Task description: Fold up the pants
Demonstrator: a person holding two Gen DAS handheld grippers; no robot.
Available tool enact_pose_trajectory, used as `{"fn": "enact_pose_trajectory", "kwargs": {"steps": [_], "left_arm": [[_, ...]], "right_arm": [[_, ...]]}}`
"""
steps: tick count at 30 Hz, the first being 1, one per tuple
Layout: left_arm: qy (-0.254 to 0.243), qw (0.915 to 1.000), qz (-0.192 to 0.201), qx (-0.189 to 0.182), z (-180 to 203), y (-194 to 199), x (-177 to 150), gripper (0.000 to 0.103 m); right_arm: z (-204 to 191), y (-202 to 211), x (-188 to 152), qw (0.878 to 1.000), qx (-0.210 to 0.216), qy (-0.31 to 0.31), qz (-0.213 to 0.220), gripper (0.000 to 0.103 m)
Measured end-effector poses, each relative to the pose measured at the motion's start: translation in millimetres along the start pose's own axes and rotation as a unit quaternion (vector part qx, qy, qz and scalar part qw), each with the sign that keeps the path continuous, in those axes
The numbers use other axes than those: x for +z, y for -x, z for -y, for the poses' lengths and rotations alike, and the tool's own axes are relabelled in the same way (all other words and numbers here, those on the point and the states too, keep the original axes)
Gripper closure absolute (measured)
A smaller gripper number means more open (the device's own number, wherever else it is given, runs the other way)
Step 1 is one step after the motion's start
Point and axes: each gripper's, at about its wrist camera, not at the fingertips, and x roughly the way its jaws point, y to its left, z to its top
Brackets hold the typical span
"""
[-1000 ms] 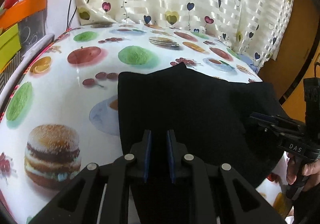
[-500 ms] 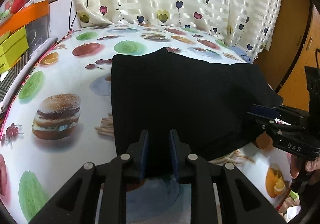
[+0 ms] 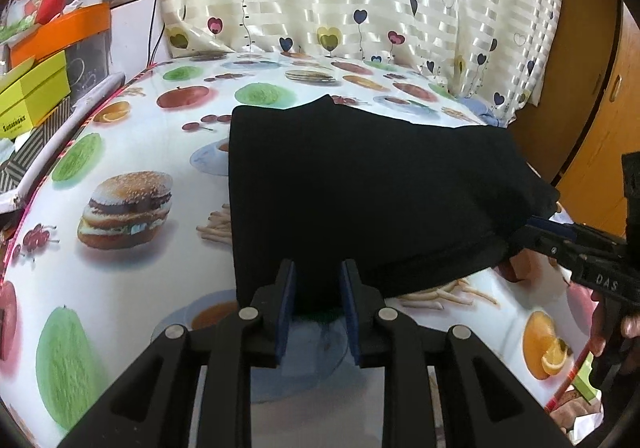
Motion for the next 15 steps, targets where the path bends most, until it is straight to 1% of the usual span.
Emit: {"fn": "enact_pose_trajectory", "kwargs": {"steps": [1,4,7,9,12,15], "left_arm": [[0.002,1.0,0.0,-0.001,-0.7,1.7,-1.8,0.078],[0.005,1.0,0.001,-0.005,-0.4,7.2,-5.0,0.078],[0.005,0.9999,0.01,-0.006,1.7,13.7,-4.5,0.077],[0.003,0.9998,0.016,-0.008,3.1,15.4,-0.7,0.077],[-0.006,0.9998,0.021,-0.004,6.3,12.9,5.7,0.077],[-0.012,0.9997,0.022,-0.003,9.1,5.8,11.9,0.077]], "right_arm": [[4.7,1.5,-1.2,1.0,-0.001,-0.01,0.001,0.06],[19.7,7.4,-5.1,0.999,0.0,-0.042,0.002,0.059],[31.9,12.7,-7.2,0.998,0.001,-0.07,0.006,0.058],[43.9,16.8,-10.1,0.995,0.005,-0.101,0.01,0.057],[64.2,23.8,-15.3,0.989,-0.003,-0.146,0.018,0.049],[82.0,28.6,-19.4,0.983,-0.009,-0.183,0.022,0.048]]}}
